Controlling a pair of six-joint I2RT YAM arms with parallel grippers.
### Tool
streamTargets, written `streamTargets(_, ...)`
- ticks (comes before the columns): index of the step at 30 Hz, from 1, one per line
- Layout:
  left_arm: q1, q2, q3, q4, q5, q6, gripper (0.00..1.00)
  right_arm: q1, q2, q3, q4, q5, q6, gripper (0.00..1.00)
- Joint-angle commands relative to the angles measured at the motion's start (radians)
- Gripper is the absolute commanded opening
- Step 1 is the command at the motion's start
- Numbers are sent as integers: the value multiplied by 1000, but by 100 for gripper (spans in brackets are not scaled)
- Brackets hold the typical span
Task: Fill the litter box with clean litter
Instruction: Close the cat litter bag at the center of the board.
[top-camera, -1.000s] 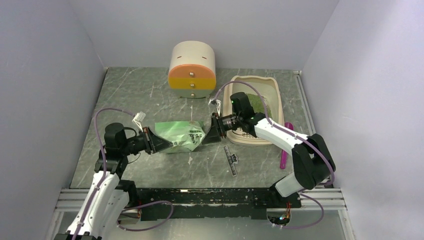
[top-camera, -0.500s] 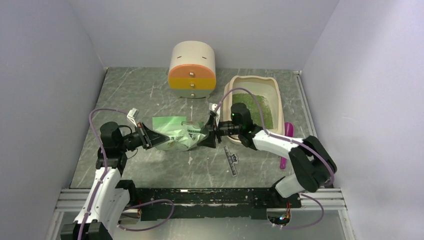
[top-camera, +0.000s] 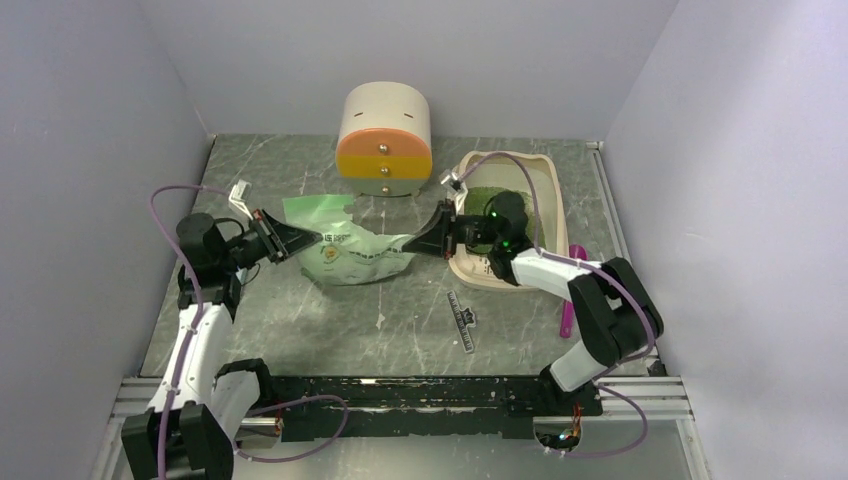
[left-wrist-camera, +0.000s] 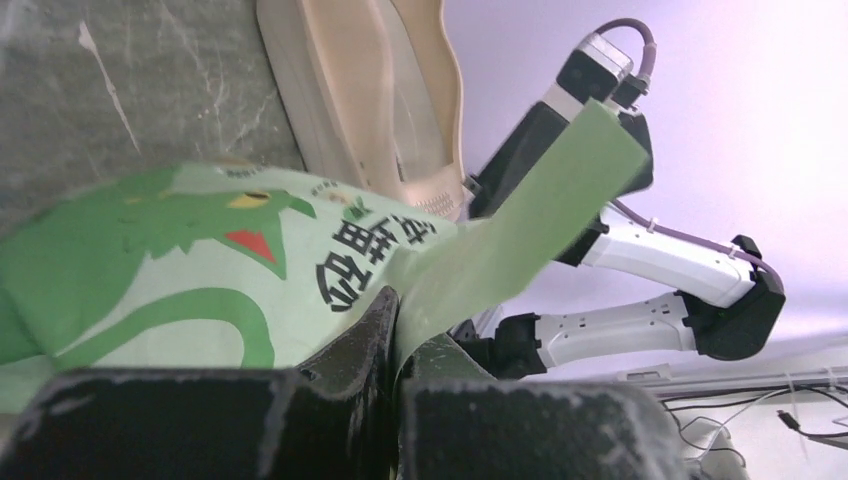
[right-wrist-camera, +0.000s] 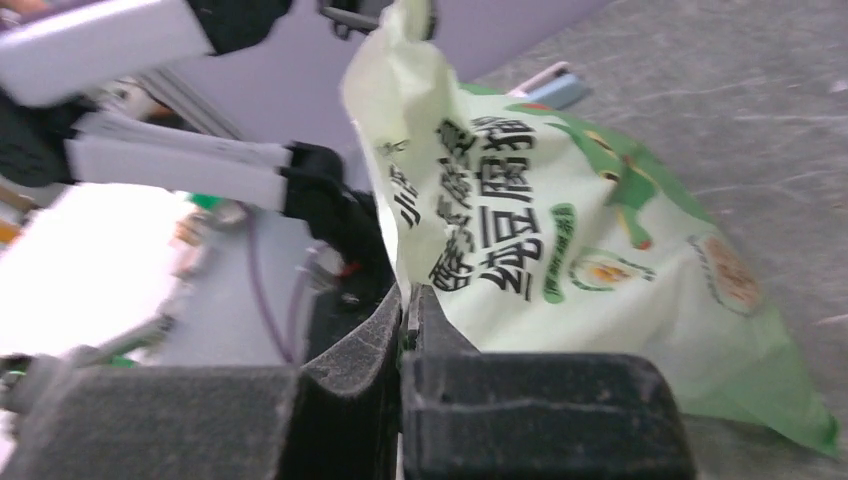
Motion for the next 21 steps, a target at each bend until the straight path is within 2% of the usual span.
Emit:
streamTargets(1, 23, -1, 138, 33, 25, 40, 5, -3, -129, -92, 399, -124, 493, 0)
streamTargets(3, 20, -17, 129, -20, 19, 76, 5, -6, -151, -102, 288, -104, 428, 0)
streamTargets(4, 20, -28, 108, -19, 17, 73, 5, -3, -160, -88, 118, -85, 327, 0)
streamTargets(6, 20, -43, 39, 84, 15, -8, 5, 7, -168, -29, -181, -30, 84, 0)
streamTargets(7, 21, -46, -2, 173, 11, -76, 5, 15, -165, 10, -308, 4, -23, 4)
streamTargets(9, 22, -32, -47, 299, 5, -162, 5, 23, -150, 64, -460, 84, -161, 36)
streamTargets(10, 23, -16, -50, 322, 6, -164, 5, 24, -133, 86, -487, 86, -202, 44)
streamTargets(12, 24, 14, -36, 334, 11, -153, 5, 26, -102, 121, -516, 93, -232, 52)
streamTargets(16, 24, 77, 22, 309, 9, -104, 5, 62, -67, 125, -426, 89, -236, 64)
streamTargets(18, 25, 113, 59, 295, 10, -77, 5, 104, -67, 119, -419, 113, -279, 78)
streamTargets(21, 24, 159, 90, 319, 27, -74, 5, 144, -60, 123, -442, 221, -355, 81)
